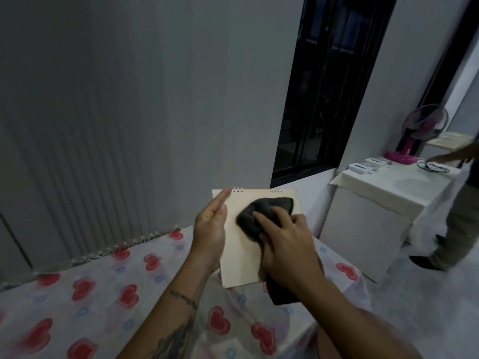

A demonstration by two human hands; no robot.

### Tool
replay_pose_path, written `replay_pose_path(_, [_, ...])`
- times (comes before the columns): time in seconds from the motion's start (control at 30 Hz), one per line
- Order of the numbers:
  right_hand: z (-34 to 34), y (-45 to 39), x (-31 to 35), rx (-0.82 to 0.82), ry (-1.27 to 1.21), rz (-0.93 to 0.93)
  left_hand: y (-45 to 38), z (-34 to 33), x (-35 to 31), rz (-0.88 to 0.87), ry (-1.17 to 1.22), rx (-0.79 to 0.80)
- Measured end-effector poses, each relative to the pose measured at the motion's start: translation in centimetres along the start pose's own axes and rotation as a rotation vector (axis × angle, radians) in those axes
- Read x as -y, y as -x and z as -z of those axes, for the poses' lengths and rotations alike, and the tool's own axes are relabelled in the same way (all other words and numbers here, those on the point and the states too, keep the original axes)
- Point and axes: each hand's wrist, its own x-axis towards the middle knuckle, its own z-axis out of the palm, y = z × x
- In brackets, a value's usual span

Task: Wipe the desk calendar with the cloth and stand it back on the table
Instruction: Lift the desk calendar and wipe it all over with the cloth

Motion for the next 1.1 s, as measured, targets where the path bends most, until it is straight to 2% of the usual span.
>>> replay_pose_path(0.07, [-0.1, -0.2, 1.2, -0.028, -0.011, 0.068, -0.1, -0.6, 0.0, 0.036, 0.055, 0.015])
replay_pose_path(0.13, [-0.2, -0.6, 0.7, -0.044, -0.03, 0.06, -0.3, -0.8, 0.0, 0.043, 0.087, 0.017])
replay_pose_path(0.27, [-0.2, -1.2, -2.0, -0.057, -0.054, -0.186, 0.2, -0.5, -0.3, -0.018, 0.063, -0.035])
replay_pose_path(0.33, [-0.1, -1.0, -2.4, -0.011, -0.017, -0.238, 0.1, -0.4, 0.0, -0.014, 0.05, -0.045])
replay_pose_path(0.53, [-0.4, 2.5, 1.5, -0.009, -0.007, 0.008, -0.4, -1.3, -0.3, 0.084, 0.136, -0.107])
replay_pose_path(0.73, [-0.9, -0.6, -0.6, -0.042, 0.027, -0.032, -0.4, -1.7, 0.6, 0.264, 0.297, -0.005])
replay_pose_path(0.83, [-0.8, -2.4, -2.7, -0.073, 0.035, -0.18, 0.1, -1.6, 1.6, 0.245, 0.334, -0.01])
replay_pose_path(0.97, [-1.0, -2.3, -4.6, -0.098, -0.02, -0.362, 0.5, -1.0, 2.1, 0.167, 0.261, -0.012])
replay_pose_path(1.03, [-1.5, -1.7, -3.7, -0.133, -0.044, -0.377, 0.7, -1.4, 1.9, 0.099, 0.18, 0.0])
replay_pose_path(1.1, [-1.7, -1.0, -1.7, -0.154, -0.081, -0.309, 0.6, -2.2, 1.6, 0.053, 0.152, 0.003])
